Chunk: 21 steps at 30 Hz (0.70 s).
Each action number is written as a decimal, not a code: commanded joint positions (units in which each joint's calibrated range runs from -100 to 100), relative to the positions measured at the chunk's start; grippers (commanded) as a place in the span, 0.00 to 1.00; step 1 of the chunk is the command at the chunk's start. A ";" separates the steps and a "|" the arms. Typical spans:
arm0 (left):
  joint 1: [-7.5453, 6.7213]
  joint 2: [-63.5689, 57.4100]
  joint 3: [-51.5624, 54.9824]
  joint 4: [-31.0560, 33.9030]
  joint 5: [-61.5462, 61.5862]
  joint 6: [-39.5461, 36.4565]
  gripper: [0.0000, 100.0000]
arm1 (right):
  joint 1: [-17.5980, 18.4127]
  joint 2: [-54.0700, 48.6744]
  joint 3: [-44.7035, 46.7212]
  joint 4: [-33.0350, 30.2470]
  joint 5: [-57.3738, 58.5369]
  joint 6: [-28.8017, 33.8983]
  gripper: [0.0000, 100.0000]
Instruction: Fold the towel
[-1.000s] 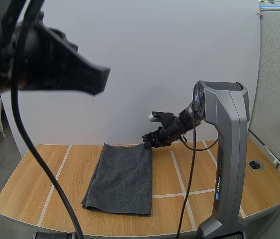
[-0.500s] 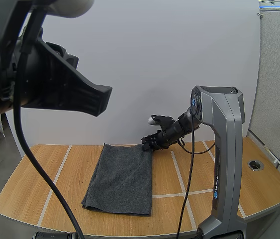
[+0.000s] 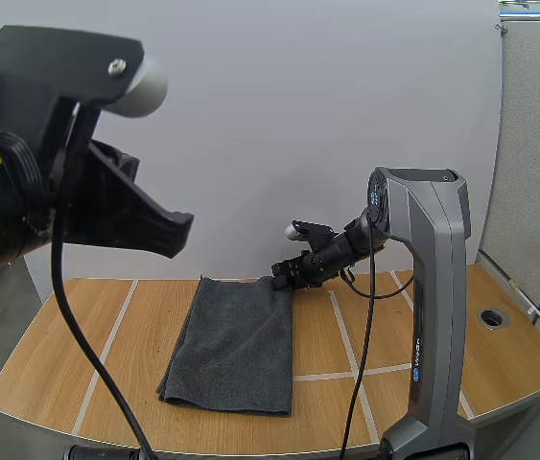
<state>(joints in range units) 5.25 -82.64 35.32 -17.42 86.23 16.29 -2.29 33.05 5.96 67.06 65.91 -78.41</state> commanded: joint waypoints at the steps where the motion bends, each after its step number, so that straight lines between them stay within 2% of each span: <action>1: -1.51 -0.09 1.40 6.64 -6.96 -2.61 0.00 | 0.01 0.49 0.41 -1.30 1.26 -1.08 0.65; 5: -2.82 -0.63 1.97 8.30 -7.56 -3.07 0.00 | 0.01 0.49 0.41 -1.30 0.58 -1.33 0.38; 9: -3.76 -1.20 2.53 9.81 -7.12 -3.19 0.00 | -0.08 0.49 0.41 -1.30 -0.13 -1.22 0.00; 13: -4.61 -1.20 2.53 12.54 -6.85 -4.48 0.00 | -0.32 0.49 0.41 -3.95 0.08 0.22 0.00; 18: -5.67 -1.20 2.53 13.78 -6.74 -5.15 0.00 | -0.96 0.01 0.41 -11.12 3.04 4.40 0.00; 21: -6.54 -1.20 2.53 14.35 -6.30 -5.28 0.00 | -1.90 -1.71 0.59 -13.26 5.95 5.68 0.00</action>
<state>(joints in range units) -0.59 -83.63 37.73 -3.83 79.92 11.87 -3.22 32.53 5.96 58.82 69.15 -73.88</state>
